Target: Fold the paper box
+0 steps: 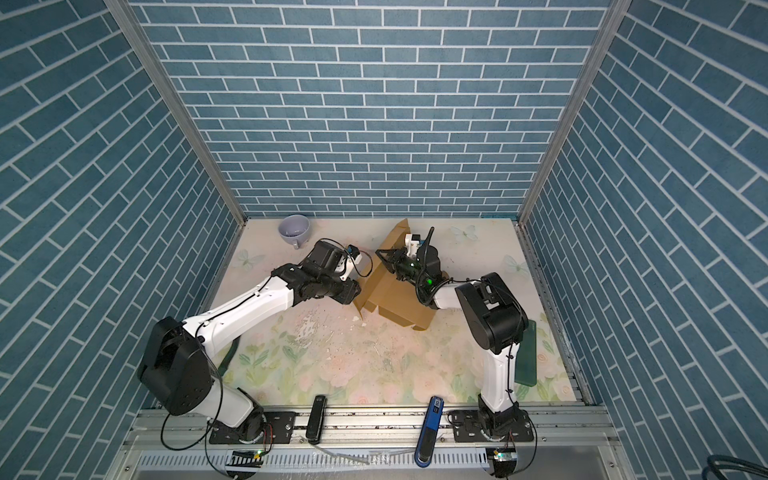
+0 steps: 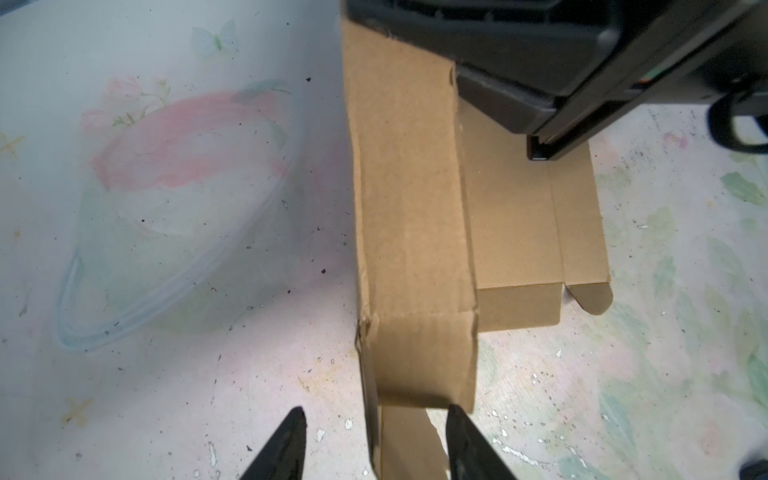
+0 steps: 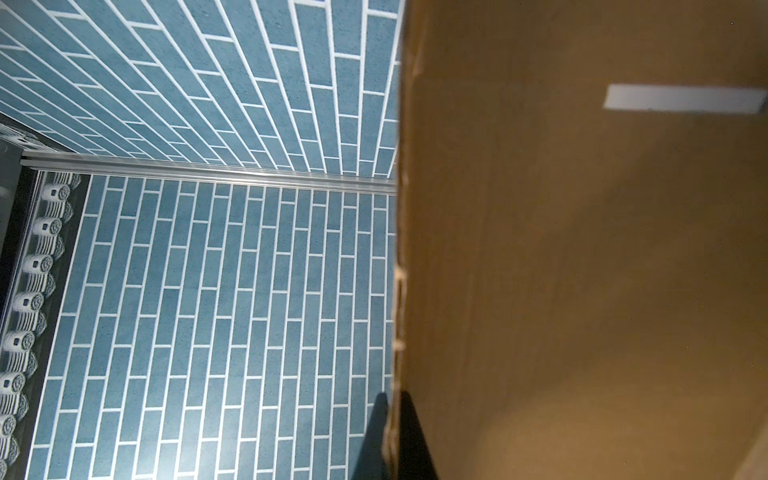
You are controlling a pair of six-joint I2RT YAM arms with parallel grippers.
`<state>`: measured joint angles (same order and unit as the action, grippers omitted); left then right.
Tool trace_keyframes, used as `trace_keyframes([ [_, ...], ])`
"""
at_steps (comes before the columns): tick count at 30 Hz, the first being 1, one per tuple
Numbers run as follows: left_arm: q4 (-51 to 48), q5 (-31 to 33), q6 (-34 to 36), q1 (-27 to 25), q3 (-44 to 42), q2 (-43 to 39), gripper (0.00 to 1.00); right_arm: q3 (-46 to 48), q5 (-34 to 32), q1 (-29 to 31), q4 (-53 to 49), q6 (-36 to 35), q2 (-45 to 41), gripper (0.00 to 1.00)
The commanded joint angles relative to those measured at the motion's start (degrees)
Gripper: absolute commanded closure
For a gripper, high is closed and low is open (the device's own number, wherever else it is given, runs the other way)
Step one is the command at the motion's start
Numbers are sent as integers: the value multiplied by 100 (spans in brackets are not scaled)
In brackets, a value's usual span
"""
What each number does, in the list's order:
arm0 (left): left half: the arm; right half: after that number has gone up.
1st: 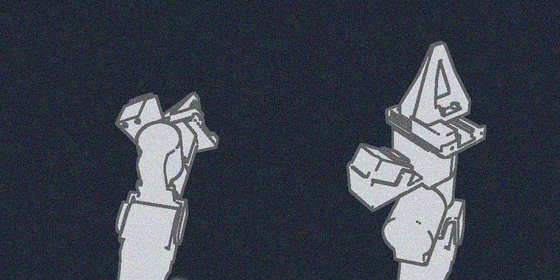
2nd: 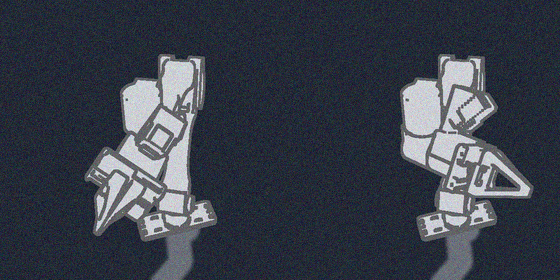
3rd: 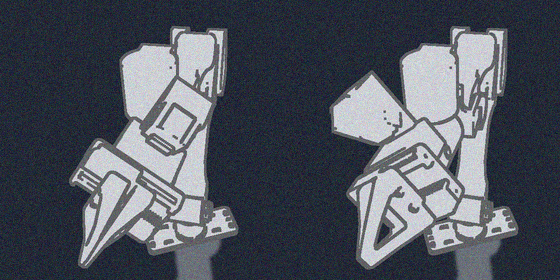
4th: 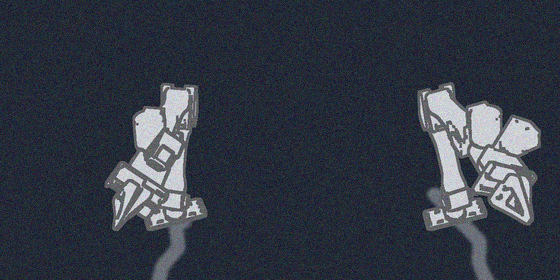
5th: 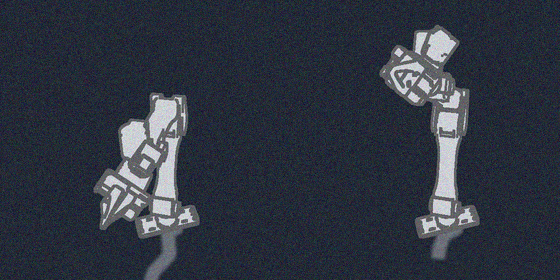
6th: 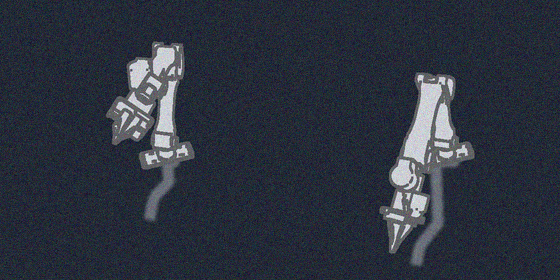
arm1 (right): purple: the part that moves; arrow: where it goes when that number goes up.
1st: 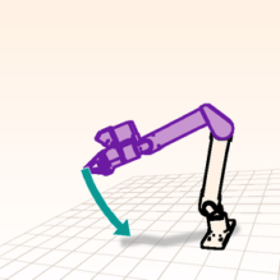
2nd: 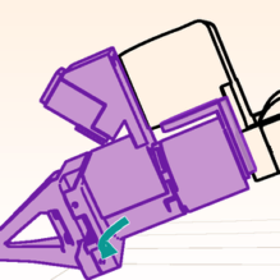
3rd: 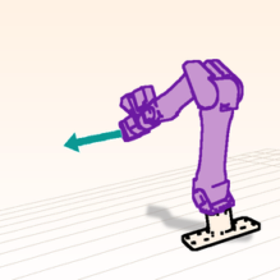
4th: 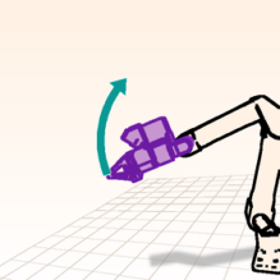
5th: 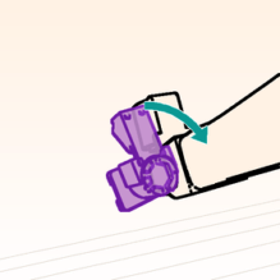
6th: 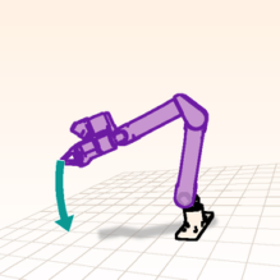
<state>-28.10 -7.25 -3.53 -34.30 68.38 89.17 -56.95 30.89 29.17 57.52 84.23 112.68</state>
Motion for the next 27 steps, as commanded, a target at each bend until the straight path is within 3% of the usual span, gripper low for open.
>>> trace_keyframes([
  [1,-14,106,54,-23,218,164,45,-109,66,-34,354,153,119,100],
  [13,661,460,-352,-76,275,436,46,-26,14,-34,533,270,218,100],
  [27,1411,345,-989,-74,-226,131,40,116,-128,-43,700,362,254,100],
])
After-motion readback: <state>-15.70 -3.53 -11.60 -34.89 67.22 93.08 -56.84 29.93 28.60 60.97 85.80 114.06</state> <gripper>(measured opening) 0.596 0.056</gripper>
